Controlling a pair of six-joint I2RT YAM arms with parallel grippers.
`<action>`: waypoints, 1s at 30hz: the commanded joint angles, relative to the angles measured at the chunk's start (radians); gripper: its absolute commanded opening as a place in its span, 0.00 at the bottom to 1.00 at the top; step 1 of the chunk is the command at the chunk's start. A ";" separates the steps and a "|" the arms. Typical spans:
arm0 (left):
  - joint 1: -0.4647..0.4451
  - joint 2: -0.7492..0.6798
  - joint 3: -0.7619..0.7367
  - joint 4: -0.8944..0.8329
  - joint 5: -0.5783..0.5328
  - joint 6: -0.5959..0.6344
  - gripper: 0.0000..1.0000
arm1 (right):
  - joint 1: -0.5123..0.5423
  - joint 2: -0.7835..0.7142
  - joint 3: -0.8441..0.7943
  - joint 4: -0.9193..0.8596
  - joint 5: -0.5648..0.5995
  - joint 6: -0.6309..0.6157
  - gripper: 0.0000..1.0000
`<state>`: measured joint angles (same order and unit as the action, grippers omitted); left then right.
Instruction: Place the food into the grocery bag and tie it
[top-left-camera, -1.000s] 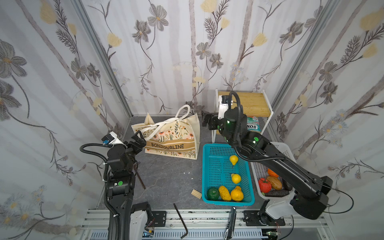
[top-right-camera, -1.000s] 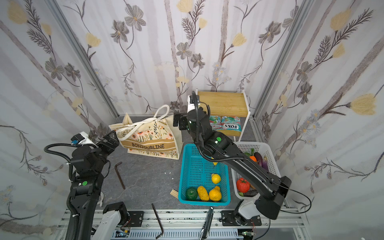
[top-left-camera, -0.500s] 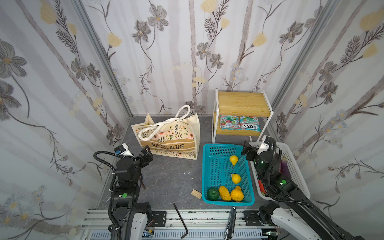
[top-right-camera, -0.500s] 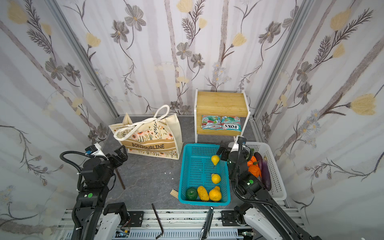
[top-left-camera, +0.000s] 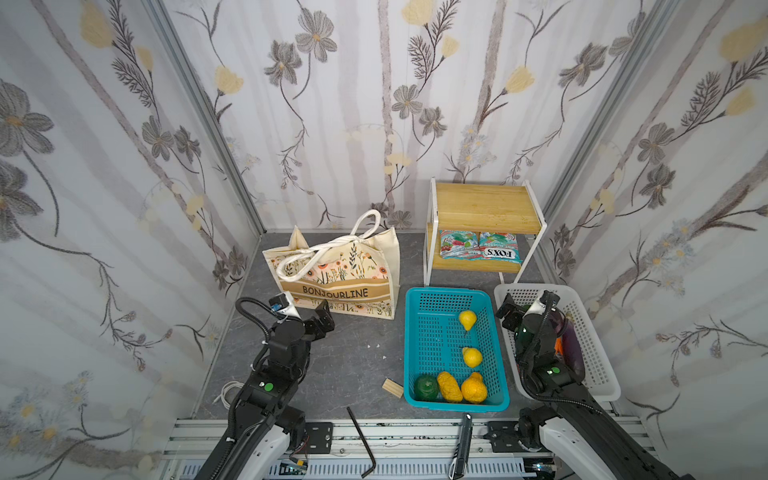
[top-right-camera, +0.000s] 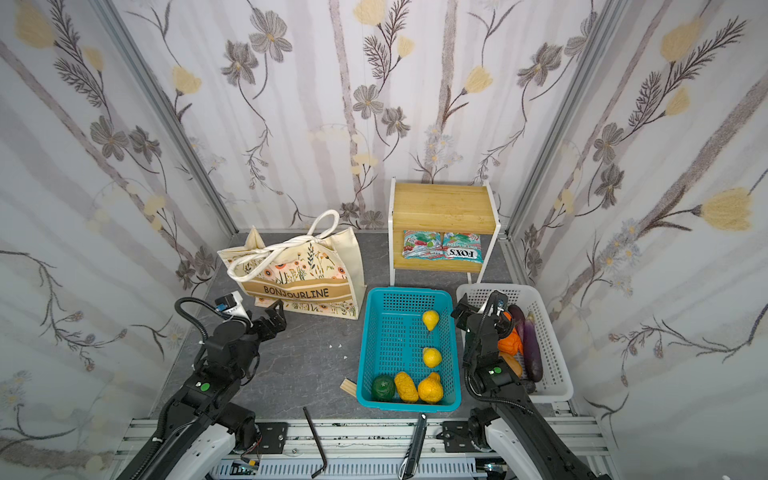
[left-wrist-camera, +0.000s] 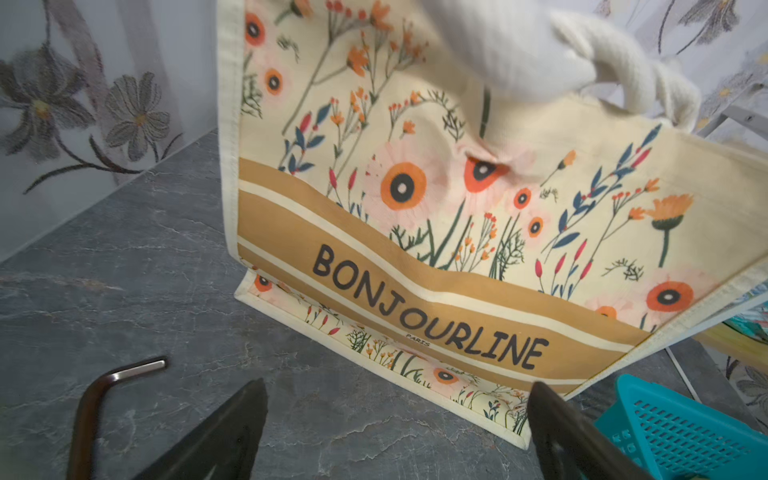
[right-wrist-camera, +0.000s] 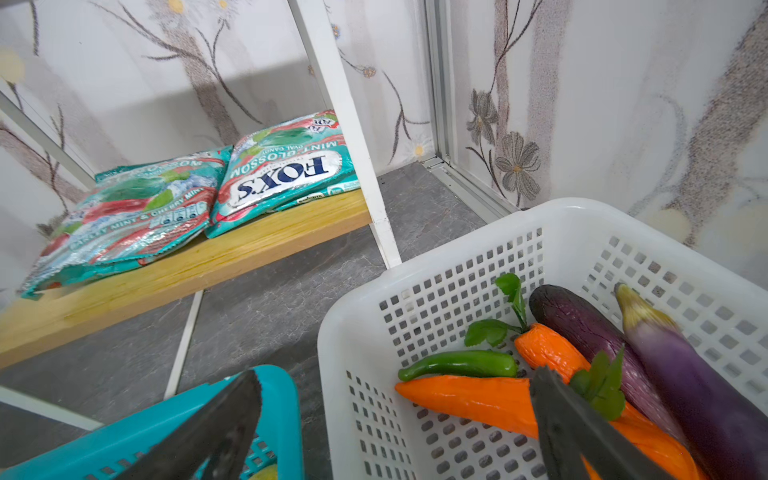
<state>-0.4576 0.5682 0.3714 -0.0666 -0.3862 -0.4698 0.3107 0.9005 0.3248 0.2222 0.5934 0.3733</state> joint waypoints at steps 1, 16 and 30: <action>-0.145 0.090 -0.046 0.227 -0.373 -0.051 1.00 | -0.010 0.056 -0.001 0.153 0.046 -0.073 1.00; 0.041 0.431 -0.148 0.856 -0.435 0.289 1.00 | -0.183 0.181 -0.159 0.582 -0.028 -0.145 1.00; 0.232 0.865 -0.147 1.321 -0.227 0.461 1.00 | -0.213 0.332 -0.202 0.907 -0.054 -0.192 1.00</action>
<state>-0.2455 1.4120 0.2150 1.0878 -0.6765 -0.0696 0.0982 1.2079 0.1314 0.9615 0.5518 0.2222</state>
